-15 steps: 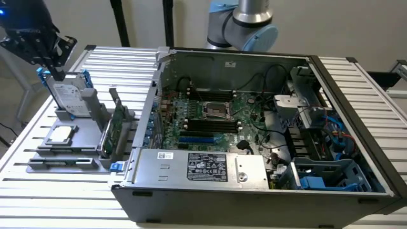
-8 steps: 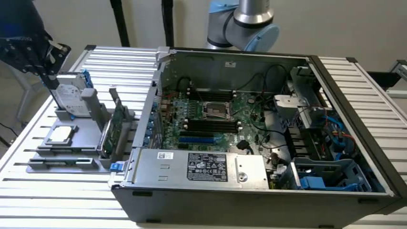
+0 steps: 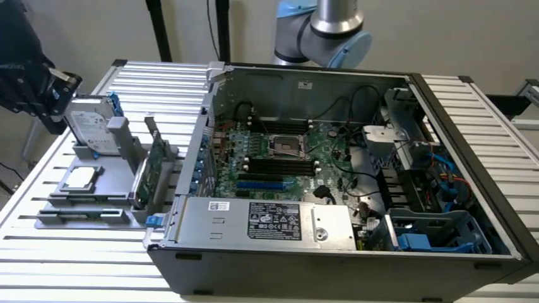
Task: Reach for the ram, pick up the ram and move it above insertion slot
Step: 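Reach for the ram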
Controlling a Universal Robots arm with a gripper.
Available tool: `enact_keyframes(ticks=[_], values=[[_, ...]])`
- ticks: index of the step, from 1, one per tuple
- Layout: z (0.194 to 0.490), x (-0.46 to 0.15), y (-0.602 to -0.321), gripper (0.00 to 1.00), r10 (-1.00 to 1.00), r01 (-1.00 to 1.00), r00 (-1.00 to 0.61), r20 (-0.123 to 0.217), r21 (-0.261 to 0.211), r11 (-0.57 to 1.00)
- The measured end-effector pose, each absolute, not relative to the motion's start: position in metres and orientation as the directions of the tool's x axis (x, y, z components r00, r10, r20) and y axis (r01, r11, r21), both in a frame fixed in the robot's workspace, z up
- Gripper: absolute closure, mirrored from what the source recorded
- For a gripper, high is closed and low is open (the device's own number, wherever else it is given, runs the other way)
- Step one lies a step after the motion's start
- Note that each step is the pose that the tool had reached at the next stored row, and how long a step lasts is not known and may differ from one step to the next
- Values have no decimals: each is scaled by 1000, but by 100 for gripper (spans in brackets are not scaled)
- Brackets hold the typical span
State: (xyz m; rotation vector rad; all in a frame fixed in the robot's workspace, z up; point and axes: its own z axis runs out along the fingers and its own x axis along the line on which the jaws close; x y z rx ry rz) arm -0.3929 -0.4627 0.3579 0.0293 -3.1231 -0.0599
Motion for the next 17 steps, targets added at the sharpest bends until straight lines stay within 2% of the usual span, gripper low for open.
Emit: enact_keyframes(ticks=[5,17], values=[[358,-393,-485,89,-19,-18,-1000,17,38,999],[358,-393,-486,89,-19,-18,-1000,17,39,999]])
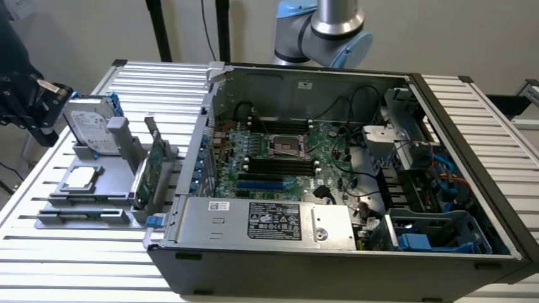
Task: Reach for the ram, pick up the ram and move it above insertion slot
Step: 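Pick up the ram and move it above insertion slot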
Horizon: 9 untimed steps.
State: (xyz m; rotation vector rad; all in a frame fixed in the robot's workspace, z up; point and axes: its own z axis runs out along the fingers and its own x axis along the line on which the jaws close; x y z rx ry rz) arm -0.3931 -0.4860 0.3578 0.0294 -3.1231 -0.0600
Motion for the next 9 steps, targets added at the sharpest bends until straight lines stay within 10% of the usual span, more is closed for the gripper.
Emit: enact_keyframes(ticks=[9], values=[[358,-393,-486,89,-19,-18,-1000,17,39,999]])
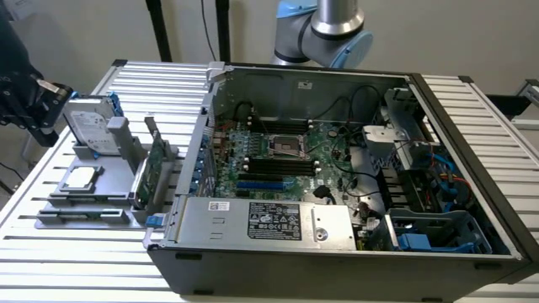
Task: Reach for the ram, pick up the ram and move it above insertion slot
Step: 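Pick up the ram and move it above insertion slot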
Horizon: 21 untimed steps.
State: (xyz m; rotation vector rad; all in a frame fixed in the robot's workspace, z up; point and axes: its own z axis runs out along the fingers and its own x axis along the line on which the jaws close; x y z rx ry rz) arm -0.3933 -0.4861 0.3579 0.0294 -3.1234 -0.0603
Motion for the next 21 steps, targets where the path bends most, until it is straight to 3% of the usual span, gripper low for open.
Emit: enact_keyframes(ticks=[21], values=[[358,-398,-486,89,-334,-333,-942,16,54,941]])
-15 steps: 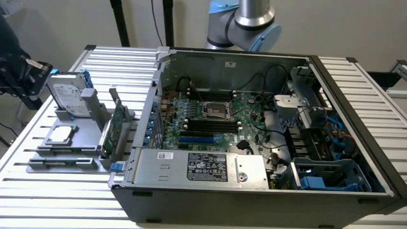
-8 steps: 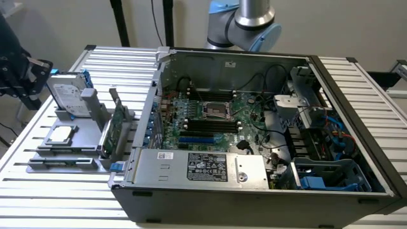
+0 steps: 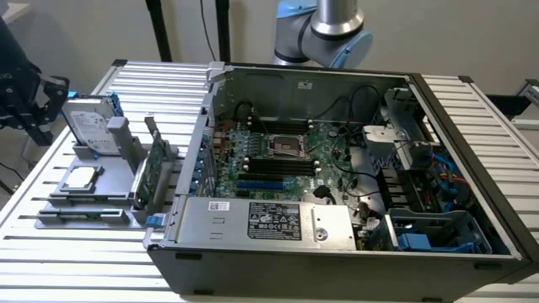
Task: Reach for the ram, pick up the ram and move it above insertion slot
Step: 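Pick up the ram and move it above insertion slot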
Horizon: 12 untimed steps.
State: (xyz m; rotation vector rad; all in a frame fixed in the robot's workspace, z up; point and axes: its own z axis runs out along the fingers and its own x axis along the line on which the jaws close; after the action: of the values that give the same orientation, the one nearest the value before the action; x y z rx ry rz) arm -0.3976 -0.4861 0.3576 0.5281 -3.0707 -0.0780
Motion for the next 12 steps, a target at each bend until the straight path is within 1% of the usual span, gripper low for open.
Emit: enact_keyframes(ticks=[12], values=[[358,-398,-486,89,-530,-529,-848,15,55,847]])
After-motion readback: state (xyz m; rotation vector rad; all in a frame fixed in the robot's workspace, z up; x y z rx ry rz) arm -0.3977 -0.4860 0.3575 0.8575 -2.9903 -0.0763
